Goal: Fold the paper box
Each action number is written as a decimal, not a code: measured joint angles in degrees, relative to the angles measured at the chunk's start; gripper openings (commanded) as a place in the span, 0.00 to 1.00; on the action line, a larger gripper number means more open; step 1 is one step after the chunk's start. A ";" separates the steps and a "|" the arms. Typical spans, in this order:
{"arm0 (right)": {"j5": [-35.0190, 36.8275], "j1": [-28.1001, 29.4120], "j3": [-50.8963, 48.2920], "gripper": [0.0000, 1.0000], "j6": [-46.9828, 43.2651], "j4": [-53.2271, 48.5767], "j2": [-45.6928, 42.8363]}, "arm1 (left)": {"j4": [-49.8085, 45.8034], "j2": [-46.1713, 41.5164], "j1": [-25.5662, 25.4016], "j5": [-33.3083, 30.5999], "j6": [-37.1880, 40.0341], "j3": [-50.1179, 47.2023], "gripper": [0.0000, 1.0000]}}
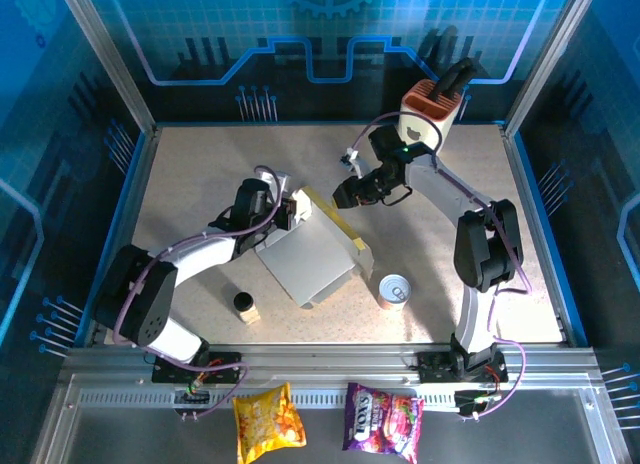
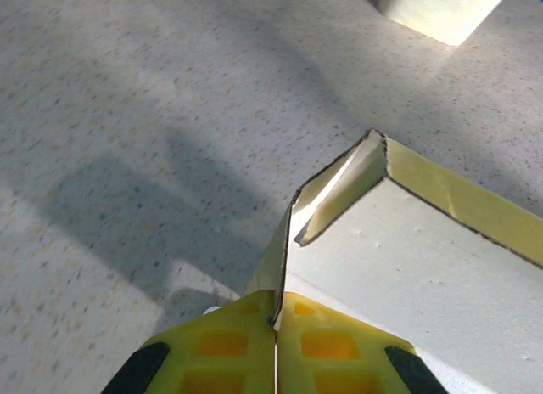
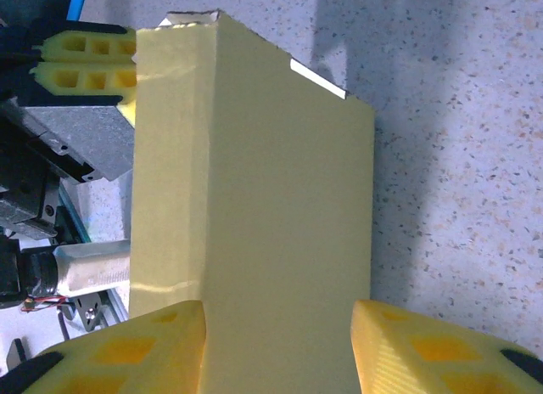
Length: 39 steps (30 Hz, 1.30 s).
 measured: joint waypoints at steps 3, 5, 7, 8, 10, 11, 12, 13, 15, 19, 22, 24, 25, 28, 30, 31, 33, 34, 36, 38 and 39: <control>-0.07 1.05 0.85 0.51 -0.20 -0.20 0.00 | -3.61 -1.62 -0.44 -1.62 -2.47 -0.04 0.09; -0.44 1.92 1.38 0.51 -0.44 -0.28 0.11 | -5.05 -2.97 -0.90 -2.27 -3.76 -0.52 0.09; -1.18 2.56 1.86 0.51 -0.48 -0.48 0.33 | -6.64 -4.52 -1.46 -2.71 -4.76 -1.27 0.10; -1.49 2.80 2.08 0.51 -0.48 -0.55 0.48 | -7.30 -5.18 -1.79 -2.91 -5.22 -1.64 0.10; -1.79 3.23 2.23 0.50 -0.50 -0.59 0.72 | -8.50 -6.54 -2.54 -3.34 -5.86 -2.47 0.10; -1.86 3.41 2.23 0.50 -0.50 -0.63 0.79 | -8.87 -7.13 -2.86 -3.52 -6.16 -2.91 0.11; -1.97 3.48 2.23 0.50 -0.50 -0.66 0.83 | -9.01 -7.69 -3.13 -3.54 -6.62 -3.41 0.11; -2.01 3.58 2.23 0.50 -0.44 -0.63 0.83 | -9.14 -8.28 -3.30 -3.56 -7.02 -3.98 0.11; -2.16 3.63 2.05 0.49 -0.37 -0.52 0.83 | -9.18 -8.98 -3.56 -3.54 -7.37 -4.85 0.11; -3.10 3.69 -0.28 0.48 0.94 0.48 0.57 | -8.90 -9.66 -3.65 -3.56 -8.52 -6.34 0.11; -4.31 4.28 -2.71 0.50 2.16 1.09 -0.04 | -8.81 -9.81 -3.65 -3.56 -8.57 -6.93 0.12; -4.98 5.09 -3.78 0.50 2.91 1.42 -0.44 | -8.72 -9.81 -3.69 -3.56 -8.57 -7.08 0.12; -5.25 5.49 -4.20 0.50 3.28 1.68 -0.70 | -8.74 -9.81 -3.69 -3.56 -8.57 -7.10 0.12; -6.16 6.95 -5.31 0.51 4.94 3.08 -1.73 | -8.72 -9.81 -3.76 -3.56 -8.57 -7.10 0.12; -6.43 7.80 -5.38 0.53 6.05 3.91 -2.21 | -8.72 -9.81 -3.82 -3.56 -8.57 -7.10 0.12; -6.47 8.20 -5.38 0.53 6.49 4.31 -2.40 | -8.74 -9.81 -3.87 -3.56 -8.57 -7.10 0.12; -6.40 9.16 -5.38 0.55 7.30 5.05 -2.69 | -8.76 -9.81 -3.91 -3.56 -8.57 -7.10 0.12; -6.21 9.55 -5.38 0.55 7.58 5.25 -2.69 | -8.79 -9.81 -3.91 -3.56 -8.57 -7.10 0.12; -5.68 10.27 -5.38 0.55 8.07 5.44 -2.69 | -8.81 -9.81 -3.91 -3.56 -8.57 -7.10 0.12; -4.66 10.73 -5.38 0.53 8.39 5.42 -2.69 | -8.83 -9.81 -3.91 -3.56 -8.57 -7.10 0.12; -4.02 10.91 -5.38 0.52 8.46 5.38 -2.67 | -8.83 -9.81 -3.91 -3.56 -8.57 -7.10 0.12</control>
